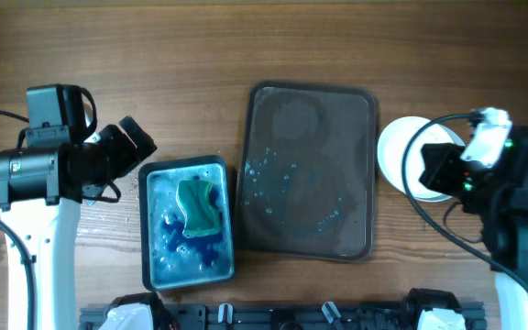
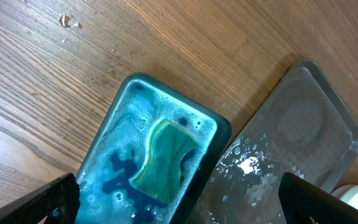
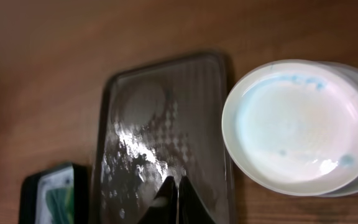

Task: Clean dirty plates on tray and stack at the side
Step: 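Carry the plate right and lower it onto the white plate stack, then open the right gripper and withdraw it down from the stack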

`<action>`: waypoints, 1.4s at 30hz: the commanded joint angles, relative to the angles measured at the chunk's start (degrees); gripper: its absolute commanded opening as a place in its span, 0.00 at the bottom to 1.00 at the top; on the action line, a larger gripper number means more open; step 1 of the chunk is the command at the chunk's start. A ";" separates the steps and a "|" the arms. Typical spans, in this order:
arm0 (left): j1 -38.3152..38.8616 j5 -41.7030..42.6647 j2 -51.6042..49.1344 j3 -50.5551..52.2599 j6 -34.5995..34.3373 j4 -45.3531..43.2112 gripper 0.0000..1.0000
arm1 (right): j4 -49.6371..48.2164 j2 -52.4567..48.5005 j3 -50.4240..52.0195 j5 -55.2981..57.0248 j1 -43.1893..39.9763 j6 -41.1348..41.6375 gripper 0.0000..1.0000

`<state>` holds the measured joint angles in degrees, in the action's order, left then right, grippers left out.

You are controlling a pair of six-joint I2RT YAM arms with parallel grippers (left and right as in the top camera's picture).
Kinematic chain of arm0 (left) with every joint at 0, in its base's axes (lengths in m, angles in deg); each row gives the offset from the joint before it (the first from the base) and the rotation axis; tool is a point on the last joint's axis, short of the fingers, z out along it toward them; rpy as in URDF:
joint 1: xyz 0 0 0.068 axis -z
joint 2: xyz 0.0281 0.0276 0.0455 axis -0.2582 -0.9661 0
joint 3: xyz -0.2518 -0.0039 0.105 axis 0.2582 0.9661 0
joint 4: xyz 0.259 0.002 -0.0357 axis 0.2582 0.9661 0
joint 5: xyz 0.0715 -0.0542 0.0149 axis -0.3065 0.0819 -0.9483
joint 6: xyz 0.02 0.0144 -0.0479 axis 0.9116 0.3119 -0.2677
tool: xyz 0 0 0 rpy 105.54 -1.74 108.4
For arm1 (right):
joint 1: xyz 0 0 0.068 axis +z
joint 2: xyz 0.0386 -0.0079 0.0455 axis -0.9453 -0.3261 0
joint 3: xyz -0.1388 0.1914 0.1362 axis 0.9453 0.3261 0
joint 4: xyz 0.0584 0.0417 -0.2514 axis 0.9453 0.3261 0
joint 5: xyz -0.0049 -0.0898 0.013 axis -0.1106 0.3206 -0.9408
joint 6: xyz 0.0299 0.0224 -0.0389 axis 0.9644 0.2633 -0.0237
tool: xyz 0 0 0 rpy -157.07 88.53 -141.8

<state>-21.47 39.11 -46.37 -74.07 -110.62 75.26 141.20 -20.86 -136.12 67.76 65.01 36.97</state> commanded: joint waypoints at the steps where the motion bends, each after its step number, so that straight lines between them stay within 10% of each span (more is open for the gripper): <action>1: -0.37 -0.94 0.26 -0.79 0.46 -0.04 1.00 | -5.09 -6.88 9.11 -0.74 1.88 0.74 0.04; 15: -0.37 -0.96 0.26 -0.79 0.46 -0.04 1.00 | -27.87 -38.32 12.92 -10.27 0.61 -2.97 0.04; 32: -0.37 -0.94 0.26 -0.79 0.46 -0.04 1.00 | -5.81 -4.22 -1.44 -17.97 13.03 -4.68 0.07; 34: -0.37 -0.94 0.26 -0.79 0.46 -0.07 1.00 | -5.79 0.33 -1.44 -18.32 17.22 -4.59 0.16; 35: -0.37 -0.94 0.26 -0.79 0.46 -0.07 1.00 | -5.79 2.64 -1.44 -18.32 19.47 -4.28 0.36; 36: -0.37 -0.94 0.26 -0.79 0.46 -0.07 1.00 | -5.81 5.29 -1.44 -18.29 21.84 -2.89 1.00; 42: -0.37 -0.96 0.26 -0.79 0.46 -0.04 1.00 | -4.50 13.22 -1.42 -18.25 25.92 14.43 1.00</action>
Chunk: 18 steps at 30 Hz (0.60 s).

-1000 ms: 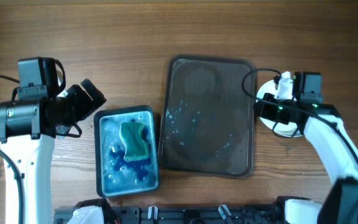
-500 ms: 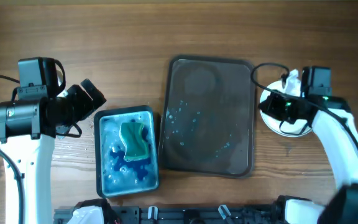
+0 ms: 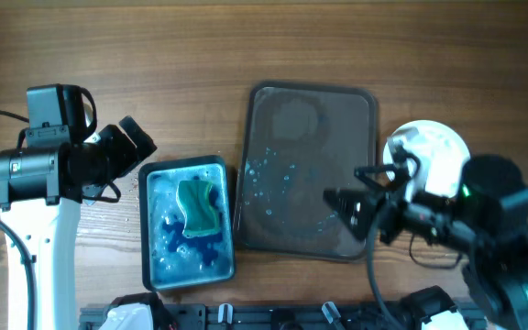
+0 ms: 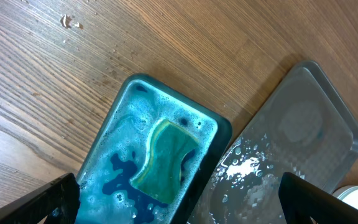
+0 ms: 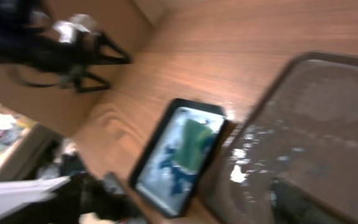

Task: Clean dirty plates on tray and stack at the side
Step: 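Open the right gripper and withdraw it down from the stack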

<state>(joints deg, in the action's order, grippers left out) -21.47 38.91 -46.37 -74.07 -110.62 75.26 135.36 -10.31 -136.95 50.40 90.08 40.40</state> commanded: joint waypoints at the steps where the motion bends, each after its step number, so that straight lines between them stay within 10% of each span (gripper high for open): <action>1: -0.37 -0.76 0.26 -0.79 0.46 -0.04 1.00 | 2.62 3.41 -0.59 0.11 0.85 10.75 1.00; 9: -0.37 -0.74 0.26 -0.79 0.46 -0.04 1.00 | 0.28 8.74 -0.15 11.54 0.85 -6.73 1.00; 18: -0.37 -0.74 0.26 -0.79 0.46 -0.04 1.00 | -1.01 21.31 14.67 26.58 -12.70 -3.04 1.00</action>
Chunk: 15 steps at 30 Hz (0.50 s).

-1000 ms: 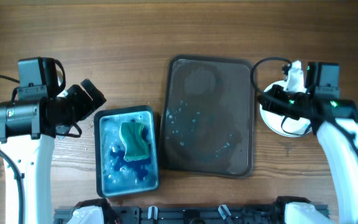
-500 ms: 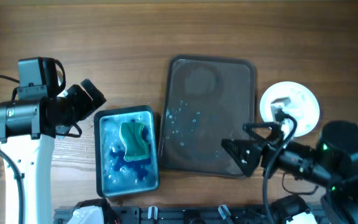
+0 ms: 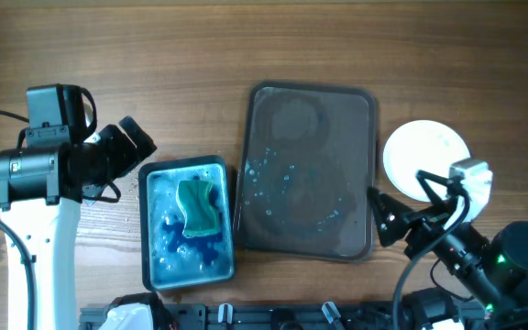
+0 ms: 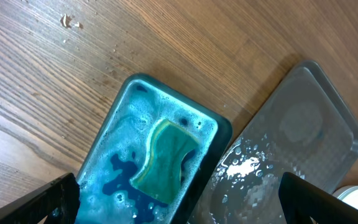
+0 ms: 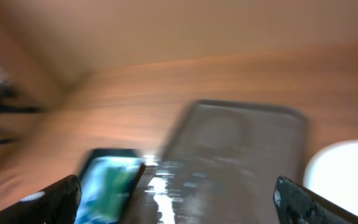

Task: Clean dirty plates on tray and stack at the side
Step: 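Open the right gripper and withdraw it down from the stack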

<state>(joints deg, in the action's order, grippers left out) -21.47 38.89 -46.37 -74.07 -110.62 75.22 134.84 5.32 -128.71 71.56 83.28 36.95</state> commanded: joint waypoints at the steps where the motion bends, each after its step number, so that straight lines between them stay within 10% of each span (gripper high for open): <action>1: -0.37 -0.72 0.26 -0.79 0.46 0.00 1.00 | -1.20 7.17 8.24 5.42 -7.37 0.52 1.00; 15: -0.37 -0.72 0.26 -0.79 0.46 0.00 1.00 | -30.75 25.53 42.82 8.02 -9.90 0.55 1.00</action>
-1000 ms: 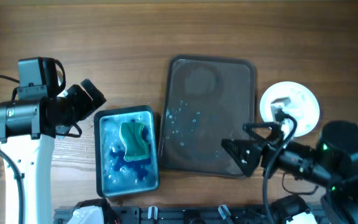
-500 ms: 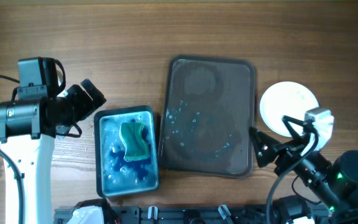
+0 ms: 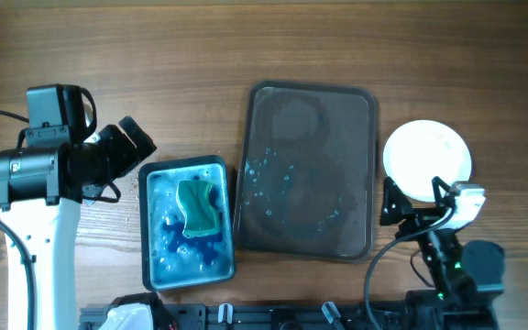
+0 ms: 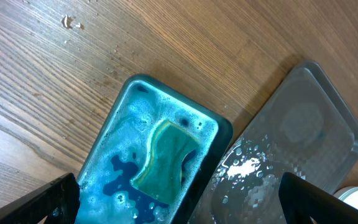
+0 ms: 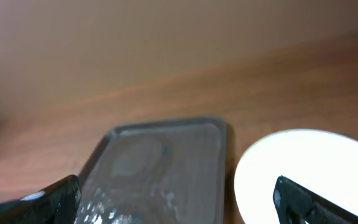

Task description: Clean dirty plates on tray and stack at the side

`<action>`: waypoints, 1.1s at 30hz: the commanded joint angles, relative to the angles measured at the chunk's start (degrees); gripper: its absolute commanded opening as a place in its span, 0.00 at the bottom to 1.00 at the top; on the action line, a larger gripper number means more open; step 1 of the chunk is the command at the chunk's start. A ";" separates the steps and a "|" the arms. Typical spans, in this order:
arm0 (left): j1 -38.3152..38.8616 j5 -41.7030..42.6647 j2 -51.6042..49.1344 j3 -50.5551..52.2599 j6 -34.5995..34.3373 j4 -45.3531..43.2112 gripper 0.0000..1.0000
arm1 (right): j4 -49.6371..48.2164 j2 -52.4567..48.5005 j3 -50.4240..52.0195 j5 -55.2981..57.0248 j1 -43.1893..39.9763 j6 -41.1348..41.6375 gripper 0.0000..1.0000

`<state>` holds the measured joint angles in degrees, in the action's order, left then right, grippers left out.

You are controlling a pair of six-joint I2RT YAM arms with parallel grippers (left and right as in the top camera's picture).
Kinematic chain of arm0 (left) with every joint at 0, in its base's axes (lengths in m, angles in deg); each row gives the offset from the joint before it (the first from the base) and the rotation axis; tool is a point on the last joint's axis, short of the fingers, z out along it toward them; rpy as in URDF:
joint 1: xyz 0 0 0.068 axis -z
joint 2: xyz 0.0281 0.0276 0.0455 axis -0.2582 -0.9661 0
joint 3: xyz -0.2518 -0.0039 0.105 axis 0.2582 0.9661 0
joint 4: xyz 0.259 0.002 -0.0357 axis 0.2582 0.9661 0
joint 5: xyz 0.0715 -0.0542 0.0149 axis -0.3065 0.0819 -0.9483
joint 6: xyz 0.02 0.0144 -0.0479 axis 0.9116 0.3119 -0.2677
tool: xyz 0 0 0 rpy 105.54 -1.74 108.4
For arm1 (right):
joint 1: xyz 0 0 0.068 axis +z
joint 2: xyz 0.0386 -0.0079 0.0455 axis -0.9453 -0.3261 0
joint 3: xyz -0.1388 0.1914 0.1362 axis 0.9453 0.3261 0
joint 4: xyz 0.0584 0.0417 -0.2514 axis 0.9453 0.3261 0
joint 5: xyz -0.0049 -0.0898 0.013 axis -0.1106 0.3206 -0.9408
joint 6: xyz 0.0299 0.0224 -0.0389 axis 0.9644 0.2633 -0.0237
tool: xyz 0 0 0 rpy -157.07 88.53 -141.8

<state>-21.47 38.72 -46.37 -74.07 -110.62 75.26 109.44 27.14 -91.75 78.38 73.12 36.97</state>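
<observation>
A stack of white plates rests on the table to the right of the grey tray; the stack also shows in the right wrist view. No plate is on the tray, only water drops. My right gripper is open and holds nothing, low at the front right, just in front of the stack. My left gripper stands open and holds nothing, at the far left corner of the blue tub. A green sponge lies in that tub's soapy water.
The blue tub sits close against the tray's left edge. A few crumbs lie on the wood to the tub's far left. Bare wooden table runs along the far side. A dark rail lines the front edge.
My right arm has drawn back toward the front edge, and its open gripper now points over the plates and tray. The left arm, tub, sponge, tray and plates have not moved.
My right gripper was shut, with the arm at the far right over the stacked plates. Then the arm lay low across the tray's front right corner. Then it was open beside that corner, and now it sits folded near the front edge. The left arm stayed still.
</observation>
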 commanded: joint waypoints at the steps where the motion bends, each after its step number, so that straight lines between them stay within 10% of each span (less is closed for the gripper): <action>1: -0.37 -0.57 0.26 -0.79 0.46 -0.04 1.00 | -7.30 3.63 7.17 1.22 0.24 0.50 1.00; 7: -0.37 -0.57 0.26 -0.79 0.46 -0.04 1.00 | -21.44 3.76 14.21 1.49 0.24 0.31 1.00; 33: -0.33 -0.55 1.11 -0.55 0.46 -0.26 1.00 | -21.29 3.72 14.12 1.42 0.24 0.07 1.00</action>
<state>-21.47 38.72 -46.37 -74.07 -110.62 75.24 88.50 29.96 -77.90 78.80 73.12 36.95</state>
